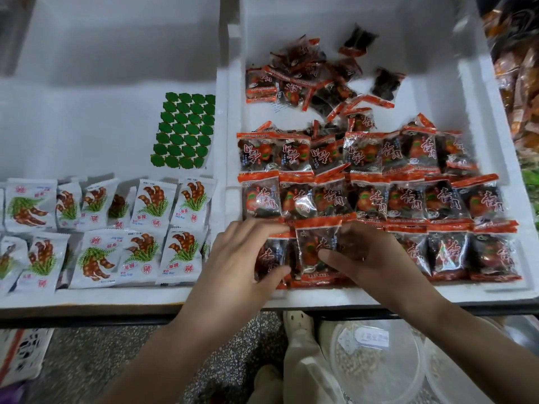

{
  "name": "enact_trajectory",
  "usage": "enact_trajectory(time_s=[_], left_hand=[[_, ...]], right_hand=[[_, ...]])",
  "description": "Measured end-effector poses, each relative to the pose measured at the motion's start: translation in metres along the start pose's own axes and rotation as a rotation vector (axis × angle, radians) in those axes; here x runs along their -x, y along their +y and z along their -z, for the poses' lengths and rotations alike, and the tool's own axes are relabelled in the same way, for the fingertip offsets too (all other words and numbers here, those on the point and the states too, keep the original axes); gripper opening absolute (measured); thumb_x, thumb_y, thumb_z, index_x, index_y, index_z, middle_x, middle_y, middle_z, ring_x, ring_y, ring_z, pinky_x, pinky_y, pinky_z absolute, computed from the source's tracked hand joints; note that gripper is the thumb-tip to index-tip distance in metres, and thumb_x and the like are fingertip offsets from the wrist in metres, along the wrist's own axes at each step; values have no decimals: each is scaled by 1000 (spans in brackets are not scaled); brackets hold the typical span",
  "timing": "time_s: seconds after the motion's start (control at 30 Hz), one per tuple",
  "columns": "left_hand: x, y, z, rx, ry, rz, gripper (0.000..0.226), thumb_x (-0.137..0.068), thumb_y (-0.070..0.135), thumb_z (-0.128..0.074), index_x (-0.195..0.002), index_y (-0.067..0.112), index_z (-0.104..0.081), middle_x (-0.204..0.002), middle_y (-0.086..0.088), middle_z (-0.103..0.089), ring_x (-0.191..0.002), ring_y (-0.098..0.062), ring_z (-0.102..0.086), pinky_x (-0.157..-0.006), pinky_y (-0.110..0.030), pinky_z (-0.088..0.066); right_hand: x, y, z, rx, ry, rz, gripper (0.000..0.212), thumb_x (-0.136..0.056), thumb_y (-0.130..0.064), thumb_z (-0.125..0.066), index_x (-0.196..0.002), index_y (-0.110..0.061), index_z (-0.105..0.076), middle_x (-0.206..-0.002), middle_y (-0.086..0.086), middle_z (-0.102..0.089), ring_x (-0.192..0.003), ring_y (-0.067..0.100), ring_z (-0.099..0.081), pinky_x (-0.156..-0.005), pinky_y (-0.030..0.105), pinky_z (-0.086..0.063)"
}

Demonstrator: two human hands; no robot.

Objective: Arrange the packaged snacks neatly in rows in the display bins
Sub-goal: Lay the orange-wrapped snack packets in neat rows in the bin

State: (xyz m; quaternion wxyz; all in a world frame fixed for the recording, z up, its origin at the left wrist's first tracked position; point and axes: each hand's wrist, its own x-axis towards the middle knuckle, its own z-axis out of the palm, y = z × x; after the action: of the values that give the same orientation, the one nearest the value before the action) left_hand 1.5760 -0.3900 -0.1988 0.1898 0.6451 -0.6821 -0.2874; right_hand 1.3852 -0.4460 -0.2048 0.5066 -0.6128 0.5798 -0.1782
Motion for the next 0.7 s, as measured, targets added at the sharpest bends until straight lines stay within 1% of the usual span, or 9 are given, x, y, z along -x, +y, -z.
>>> enact_trajectory(time_s=[0.07, 0.13, 0.23, 0.3, 0.37, 0.47, 0.57, 0.63, 0.7], left_hand=[[2, -12, -3, -117, -51, -27, 51, -84, 47, -58, -131, 39, -43, -122, 32, -33, -115, 16, -20, -97, -4, -15], [5, -21, -7, -174, -35, -69, 53, -82, 48, -63, -130, 31, -49, -125, 23, -40, -118, 6, -27, -95, -15, -23], [5, -24, -11, -224, 17, -79, 53, -80, 55, -46, -124, 25, -54, -122, 14, -49, -116, -4, -36, -93, -28, -30], [4, -25, -14, -251, 36, -82, 55, -81, 56, -40, -122, 24, -55, -121, 11, -52, -115, -6, -38, -94, -28, -31], [5, -26, -16, -285, 59, -105, 54, -82, 57, -38, -122, 24, -55, -120, 10, -53, -115, -8, -39, -98, -23, -27], [5, -28, -18, -320, 73, -126, 52, -83, 56, -38, -122, 24, -53, -121, 9, -52, -115, -8, -39, -95, -27, -32], [5, -29, -18, -298, 75, -132, 52, -85, 59, -34, -122, 26, -50, -122, 10, -48, -116, -8, -38, -91, -28, -34], [5, -30, -18, -314, 74, -136, 52, -86, 61, -32, -122, 27, -47, -122, 10, -48, -116, -7, -38, -91, -28, -35], [5, -30, -18, -340, 68, -138, 49, -86, 58, -35, -122, 28, -46, -122, 10, -48, -116, -8, -38, -91, -28, -35]], right_hand=[[-1, 4, -5, 61, 13, -3, 20, -75, -31, -75, -81, -26, -56, -72, -9, -65, -67, 3, -63, -62, 20, -51], [-1, 6, -9, 77, 49, 17, 22, -75, -30, -76, -82, -25, -55, -73, -11, -63, -68, -5, -60, -56, 10, -47], [-2, 5, -13, 167, 83, 65, 25, -75, -32, -76, -84, -26, -53, -71, -14, -61, -65, -8, -57, -54, 7, -42], [-2, 6, -16, 212, 74, 67, 34, -75, -35, -76, -92, -28, -47, -77, -13, -60, -65, 0, -57, -56, 9, -43], [-2, 8, -18, 249, 78, 114, 49, -75, -35, -75, -109, -32, -40, -92, -14, -57, -70, 2, -54, -64, 15, -45], [0, 8, -15, 374, 53, 285, 63, -81, -35, -69, -133, -30, -34, -108, -17, -46, -68, -1, -50, -60, 13, -44], [1, 9, -11, 430, 1, 372, 58, -85, -35, -64, -137, -30, -38, -114, -19, -41, -81, 10, -57, -72, 31, -51], [0, 10, -8, 390, -16, 346, 56, -84, -36, -64, -134, -32, -39, -118, -19, -42, -92, 12, -58, -79, 34, -50], [0, 11, -7, 381, -30, 332, 57, -83, -36, -66, -133, -33, -38, -122, -17, -42, -96, 12, -57, -80, 33, -50]])
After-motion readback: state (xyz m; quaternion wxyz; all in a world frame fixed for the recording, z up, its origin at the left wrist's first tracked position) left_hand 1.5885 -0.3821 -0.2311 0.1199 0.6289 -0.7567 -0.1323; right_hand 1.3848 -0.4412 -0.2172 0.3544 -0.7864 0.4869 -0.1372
